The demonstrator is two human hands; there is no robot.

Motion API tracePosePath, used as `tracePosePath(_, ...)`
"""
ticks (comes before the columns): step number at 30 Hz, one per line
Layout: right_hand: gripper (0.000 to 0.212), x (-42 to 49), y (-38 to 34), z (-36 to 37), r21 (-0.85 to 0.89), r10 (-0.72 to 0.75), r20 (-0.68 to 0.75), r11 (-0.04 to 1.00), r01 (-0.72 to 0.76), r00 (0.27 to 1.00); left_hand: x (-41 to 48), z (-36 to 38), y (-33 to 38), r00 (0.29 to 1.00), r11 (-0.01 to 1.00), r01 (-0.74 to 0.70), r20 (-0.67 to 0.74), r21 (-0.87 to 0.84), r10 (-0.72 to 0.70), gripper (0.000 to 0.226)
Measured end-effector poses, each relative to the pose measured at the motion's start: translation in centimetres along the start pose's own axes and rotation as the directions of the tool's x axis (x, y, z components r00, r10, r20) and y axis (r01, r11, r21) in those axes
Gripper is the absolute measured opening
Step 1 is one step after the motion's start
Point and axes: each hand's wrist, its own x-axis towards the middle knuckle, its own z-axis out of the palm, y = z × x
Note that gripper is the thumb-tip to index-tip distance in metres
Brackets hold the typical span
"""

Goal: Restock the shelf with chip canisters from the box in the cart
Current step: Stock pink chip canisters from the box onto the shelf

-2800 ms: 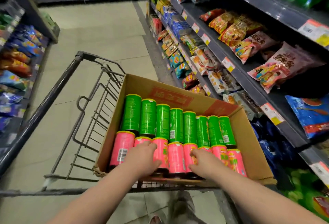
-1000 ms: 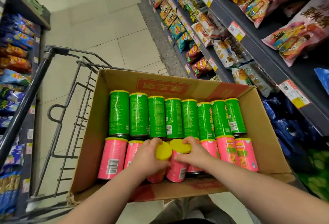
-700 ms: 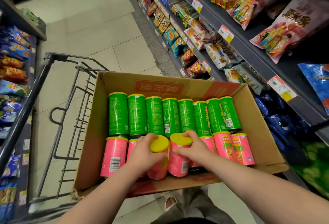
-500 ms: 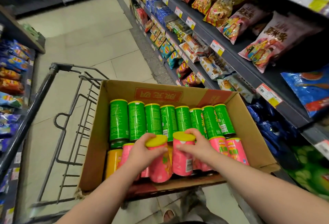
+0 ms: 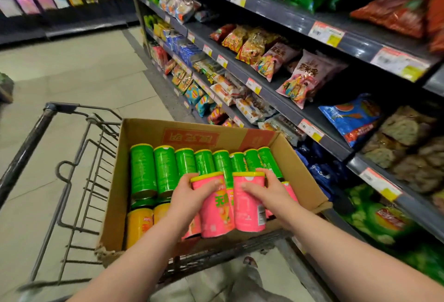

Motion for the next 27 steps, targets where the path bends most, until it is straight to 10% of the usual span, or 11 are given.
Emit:
tracePosePath(8, 0.051, -4.3, 0.5, -2.8, 0.049, 0.005, -0.059, 0.999, -0.002, 0.998, -2.2, 2.7, 0.6, 0.988, 0.996, -0.031, 0.147, -0.089, 0.044, 0.026)
tracePosePath(27, 0.045, -27.3, 10.2, -20.4, 0.299, 0.151, -0.472, 0.954, -0.003, 0.869, -21.5, 21.6, 2.1, 0.779, 0.998, -0.036, 0.624, -0.054, 0.062, 0.058)
